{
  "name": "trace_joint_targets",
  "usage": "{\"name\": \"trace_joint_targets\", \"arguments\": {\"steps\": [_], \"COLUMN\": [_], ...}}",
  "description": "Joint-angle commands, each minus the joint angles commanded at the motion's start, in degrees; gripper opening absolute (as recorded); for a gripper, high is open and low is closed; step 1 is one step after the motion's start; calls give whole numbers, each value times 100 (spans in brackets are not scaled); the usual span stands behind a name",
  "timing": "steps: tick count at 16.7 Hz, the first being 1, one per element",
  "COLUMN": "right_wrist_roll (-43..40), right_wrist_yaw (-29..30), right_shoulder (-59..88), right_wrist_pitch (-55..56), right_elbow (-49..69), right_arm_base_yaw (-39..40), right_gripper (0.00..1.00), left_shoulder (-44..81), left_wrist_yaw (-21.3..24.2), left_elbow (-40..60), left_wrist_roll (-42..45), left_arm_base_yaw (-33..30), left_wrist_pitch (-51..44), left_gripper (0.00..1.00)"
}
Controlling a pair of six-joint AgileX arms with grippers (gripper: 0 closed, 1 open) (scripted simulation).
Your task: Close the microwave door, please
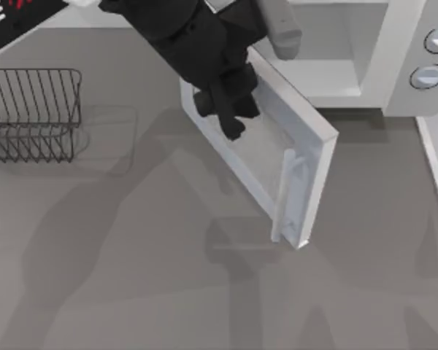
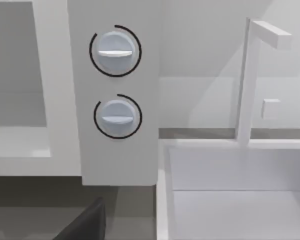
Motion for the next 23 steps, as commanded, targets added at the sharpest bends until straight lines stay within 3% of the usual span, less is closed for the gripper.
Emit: {"name": "trace_joint_targets", "arguments": {"steps": [23], "right_wrist_roll": [0], "right_wrist_yaw": [0], "right_shoulder": [0], "right_wrist_pitch": [0], "right_elbow": [0], "right_arm_base_yaw": [0], "right_gripper": [100], "left_shoulder": [527], "left_wrist_yaw": [76], "left_elbow": [493], "left_wrist_roll": [-284], "left_arm_base_yaw": [-641], "left_wrist_pitch": [-133], "left_gripper": [0]}}
